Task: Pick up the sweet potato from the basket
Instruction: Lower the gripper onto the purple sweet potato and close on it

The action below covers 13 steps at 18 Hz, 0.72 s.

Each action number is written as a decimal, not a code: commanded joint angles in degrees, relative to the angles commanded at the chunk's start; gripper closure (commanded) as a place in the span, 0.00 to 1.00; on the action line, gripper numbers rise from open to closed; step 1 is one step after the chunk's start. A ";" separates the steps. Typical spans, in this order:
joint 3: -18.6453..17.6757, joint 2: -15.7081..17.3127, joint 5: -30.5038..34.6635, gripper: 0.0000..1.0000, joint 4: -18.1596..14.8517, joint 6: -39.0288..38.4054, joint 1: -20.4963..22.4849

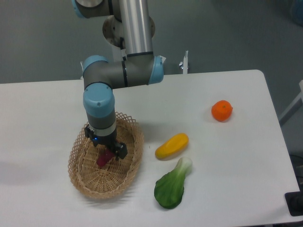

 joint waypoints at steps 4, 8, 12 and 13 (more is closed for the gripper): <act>0.00 -0.26 0.00 0.00 0.00 0.00 -0.09; 0.53 -0.26 0.00 0.27 0.00 0.00 -0.09; 0.62 -0.26 0.87 0.64 -0.09 0.61 -0.09; 0.62 -0.26 1.49 0.64 -0.09 0.62 -0.09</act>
